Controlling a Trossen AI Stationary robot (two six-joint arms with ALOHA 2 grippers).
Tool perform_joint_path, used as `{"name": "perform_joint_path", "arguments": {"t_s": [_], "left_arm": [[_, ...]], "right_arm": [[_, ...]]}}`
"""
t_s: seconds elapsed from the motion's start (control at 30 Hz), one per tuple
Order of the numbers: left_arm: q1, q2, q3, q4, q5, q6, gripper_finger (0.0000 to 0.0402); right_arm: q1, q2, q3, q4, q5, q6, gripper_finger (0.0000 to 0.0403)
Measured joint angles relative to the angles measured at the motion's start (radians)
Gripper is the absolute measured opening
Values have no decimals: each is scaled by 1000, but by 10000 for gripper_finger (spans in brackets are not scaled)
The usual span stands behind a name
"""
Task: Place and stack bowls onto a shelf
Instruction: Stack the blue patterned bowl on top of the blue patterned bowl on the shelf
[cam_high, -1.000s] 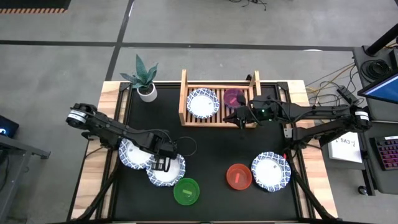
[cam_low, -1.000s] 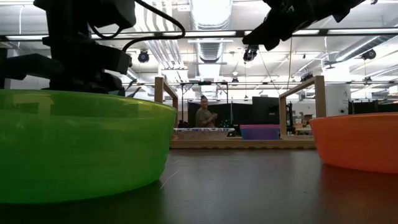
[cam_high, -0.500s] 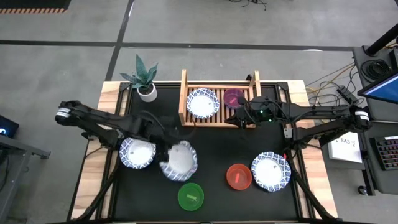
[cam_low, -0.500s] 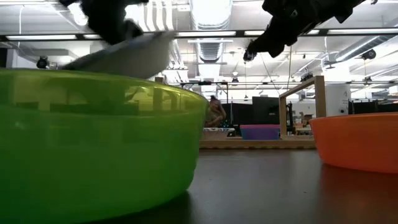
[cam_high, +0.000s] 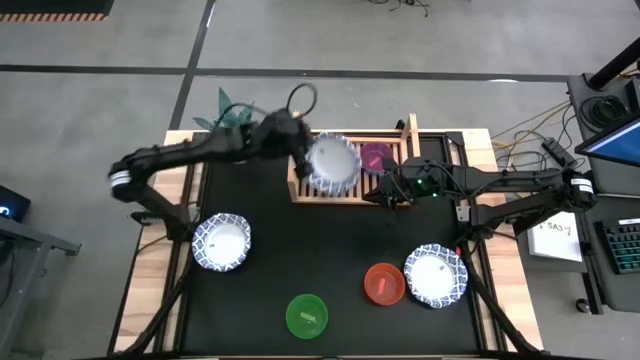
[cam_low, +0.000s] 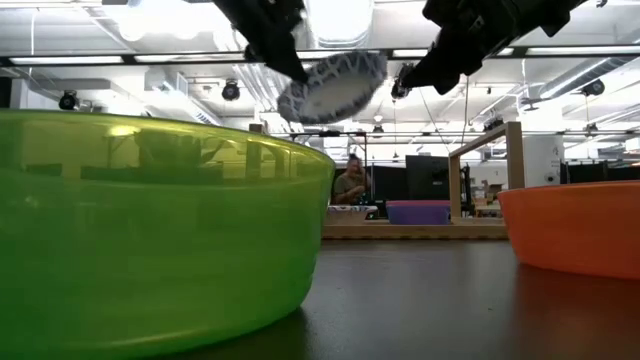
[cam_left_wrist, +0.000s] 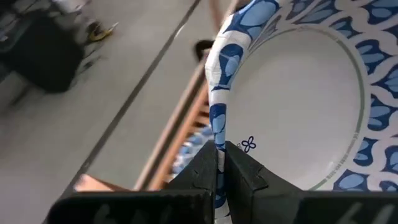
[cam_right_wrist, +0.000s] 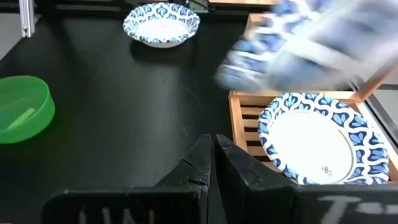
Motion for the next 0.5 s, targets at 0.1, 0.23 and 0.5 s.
{"name": "perform_joint_path", "arguments": {"t_s": [0.1, 0.23, 0.5], "left_arm": [[65, 100, 87, -34, 1, 4, 0], [106, 206, 164, -102, 11, 20, 0], [114, 267, 175, -119, 12, 41, 0]], "right_arm": [[0, 0, 0, -10, 0, -1, 11], [0, 0, 0, -12, 0, 0, 11], [0, 0, 0, -34, 0, 2, 11]]}}
